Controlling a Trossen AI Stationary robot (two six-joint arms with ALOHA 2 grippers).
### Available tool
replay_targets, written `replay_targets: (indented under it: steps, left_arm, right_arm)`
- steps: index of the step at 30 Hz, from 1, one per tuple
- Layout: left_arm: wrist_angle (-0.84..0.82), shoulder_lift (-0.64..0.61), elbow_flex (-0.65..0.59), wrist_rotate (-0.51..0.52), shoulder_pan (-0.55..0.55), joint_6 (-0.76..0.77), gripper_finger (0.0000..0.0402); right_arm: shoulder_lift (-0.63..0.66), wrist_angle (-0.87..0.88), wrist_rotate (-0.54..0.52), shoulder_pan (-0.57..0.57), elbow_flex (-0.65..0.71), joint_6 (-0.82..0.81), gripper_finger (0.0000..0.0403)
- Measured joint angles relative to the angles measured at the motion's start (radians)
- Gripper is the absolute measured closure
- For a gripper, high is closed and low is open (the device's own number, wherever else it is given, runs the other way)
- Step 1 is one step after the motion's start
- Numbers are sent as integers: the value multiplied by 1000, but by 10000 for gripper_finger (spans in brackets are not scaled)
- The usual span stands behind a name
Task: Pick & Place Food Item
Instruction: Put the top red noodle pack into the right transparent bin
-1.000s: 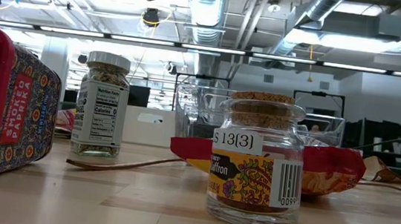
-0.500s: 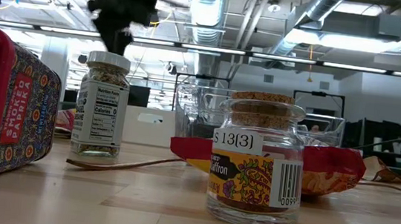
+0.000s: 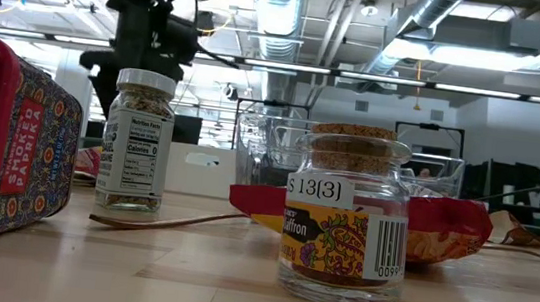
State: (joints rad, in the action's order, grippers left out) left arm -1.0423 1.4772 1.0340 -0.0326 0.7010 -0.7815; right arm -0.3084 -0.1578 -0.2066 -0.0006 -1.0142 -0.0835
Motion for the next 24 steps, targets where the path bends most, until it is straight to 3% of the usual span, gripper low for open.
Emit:
replay_targets:
  steps: [9, 24]
  left_arm:
    - [97, 64, -84, 3, 7, 31, 117]
    - [172, 149, -87, 6, 7, 61, 129]
  right_arm:
    - [0, 24, -1, 0, 0, -22, 143]
    - [0, 29, -2, 0, 0, -33, 143]
